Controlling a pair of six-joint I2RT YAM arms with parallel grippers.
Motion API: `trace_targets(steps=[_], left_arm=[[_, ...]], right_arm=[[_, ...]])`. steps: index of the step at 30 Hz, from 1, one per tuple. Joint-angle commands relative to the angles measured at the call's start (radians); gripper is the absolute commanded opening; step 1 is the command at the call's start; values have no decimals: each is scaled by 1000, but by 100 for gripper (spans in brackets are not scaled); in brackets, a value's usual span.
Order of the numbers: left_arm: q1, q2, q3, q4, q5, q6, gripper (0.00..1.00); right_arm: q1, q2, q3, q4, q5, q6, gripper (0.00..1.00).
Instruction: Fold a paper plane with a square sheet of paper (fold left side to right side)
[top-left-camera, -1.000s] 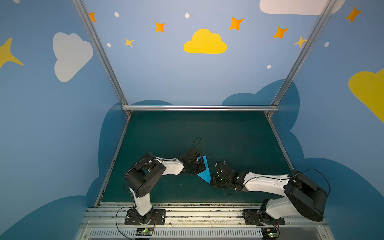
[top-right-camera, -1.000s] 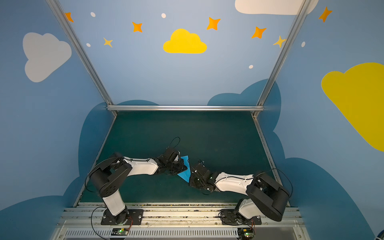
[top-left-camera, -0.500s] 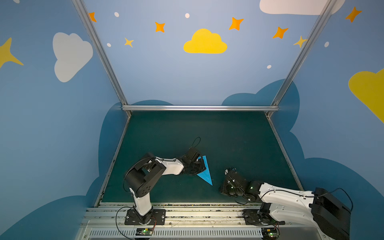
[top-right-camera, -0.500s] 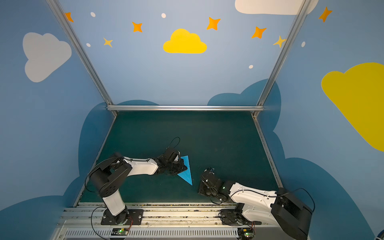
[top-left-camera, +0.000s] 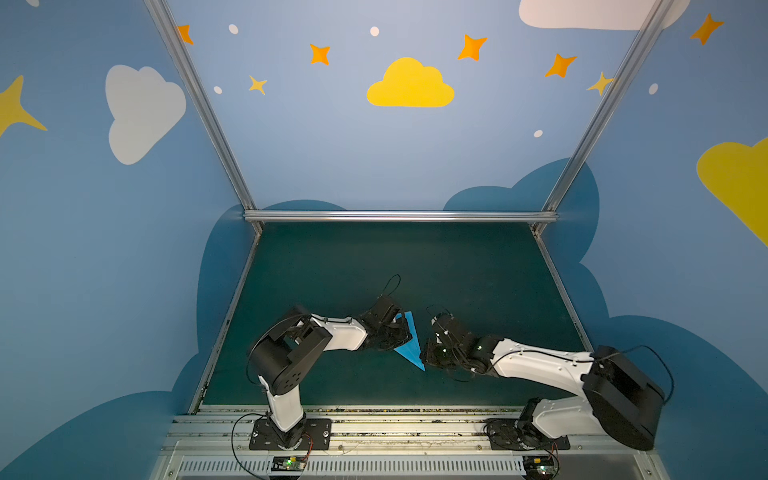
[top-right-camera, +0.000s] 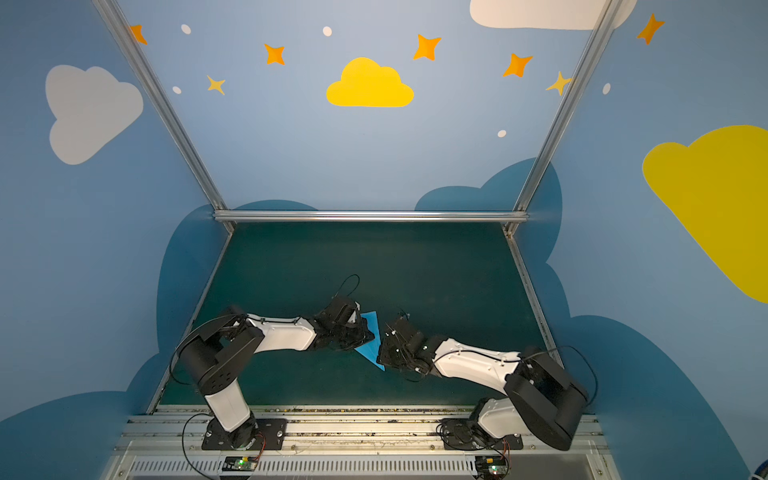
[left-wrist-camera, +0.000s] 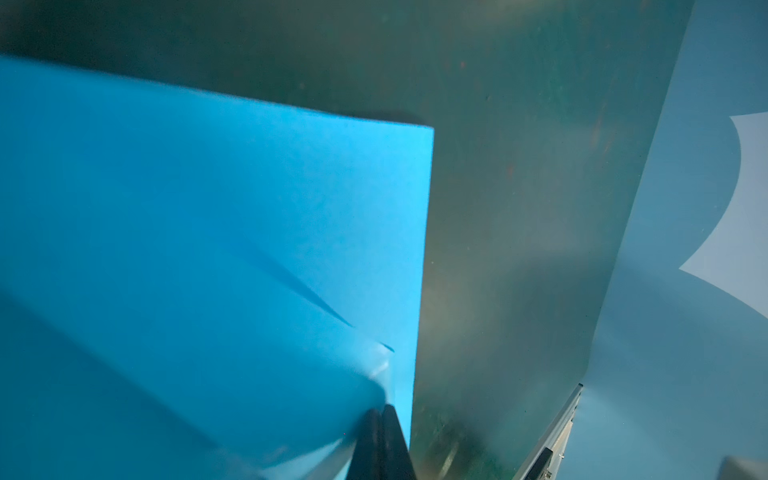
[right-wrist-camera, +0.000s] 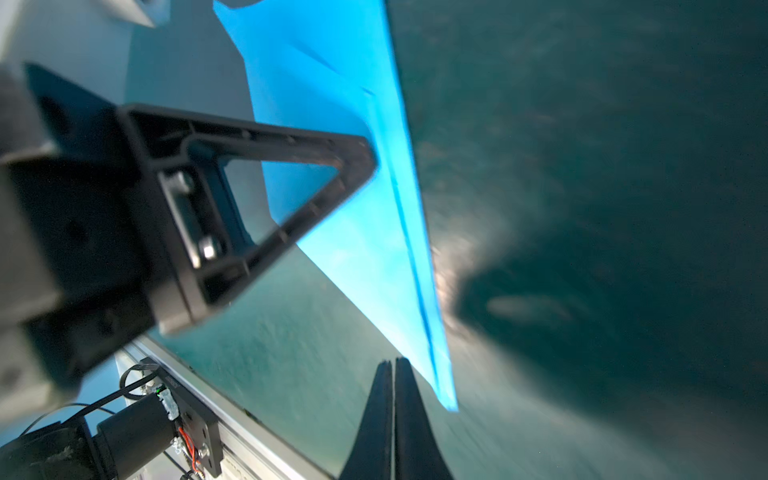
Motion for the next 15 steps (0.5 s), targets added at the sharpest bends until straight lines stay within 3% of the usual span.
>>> trace_targets(steps=[1,9,15], left_arm=[[4,44,-49,-141,-60,21,4],[28,30,-51,-154,-44,47,4],[139,20,-56,-193,-16,111,4]], right_arm=[[-5,70,30,51,-25,-30,0],[-9,156,-37,96,-6,20,0],[-9,151,-93,103,8,52,0]])
